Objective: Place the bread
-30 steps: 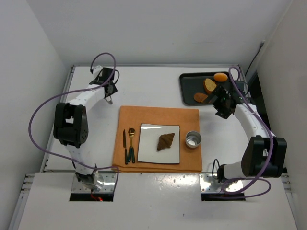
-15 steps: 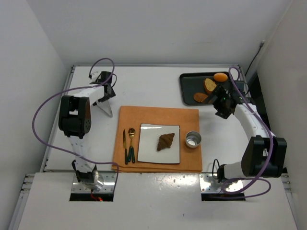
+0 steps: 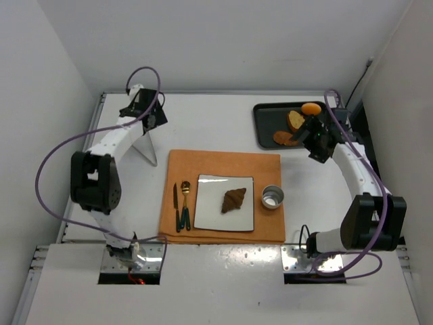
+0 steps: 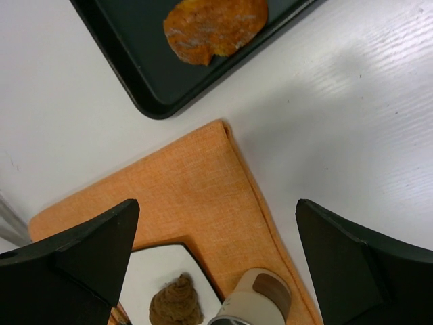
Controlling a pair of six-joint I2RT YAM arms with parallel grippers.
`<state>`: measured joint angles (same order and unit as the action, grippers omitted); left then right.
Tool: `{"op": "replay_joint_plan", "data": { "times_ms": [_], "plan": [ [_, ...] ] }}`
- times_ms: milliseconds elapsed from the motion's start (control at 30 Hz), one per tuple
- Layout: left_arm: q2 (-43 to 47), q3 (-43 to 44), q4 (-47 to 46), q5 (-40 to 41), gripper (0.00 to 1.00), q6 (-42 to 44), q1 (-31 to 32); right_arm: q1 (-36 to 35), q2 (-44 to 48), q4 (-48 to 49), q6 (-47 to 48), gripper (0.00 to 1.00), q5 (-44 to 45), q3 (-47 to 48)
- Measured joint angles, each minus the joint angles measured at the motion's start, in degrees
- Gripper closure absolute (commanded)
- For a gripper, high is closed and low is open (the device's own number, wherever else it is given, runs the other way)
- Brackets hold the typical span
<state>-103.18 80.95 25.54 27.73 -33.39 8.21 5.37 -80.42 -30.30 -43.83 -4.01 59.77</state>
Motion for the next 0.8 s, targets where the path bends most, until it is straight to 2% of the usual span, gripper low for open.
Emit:
{"op": "replay_joint_plan", "data": {
  "times_ms": [167,367,533,800],
  "plan": [
    [15.4,-1.2,-1.6,-1.7,0.00,2.8,6.3,-0.5,1.3,-0.2,1.2,0.00,1.6,1.5],
    [29.5,-9.4,-4.5,-3.7,0.00,4.3,12.2,-0.6,2.6,-0.2,2.0,0.00,2.5,1.5],
    [32.0,-13.8,-5.1,-4.6,0.00,5.6,14.9,-0.6,2.6,-0.2,2.3,0.00,2.4,1.2],
    [31.9,-14.3,-5.5,-4.4,0.00,7.5,18.4,-0.6,3.7,-0.2,2.5,0.00,2.4,-0.2]
  ]
}}
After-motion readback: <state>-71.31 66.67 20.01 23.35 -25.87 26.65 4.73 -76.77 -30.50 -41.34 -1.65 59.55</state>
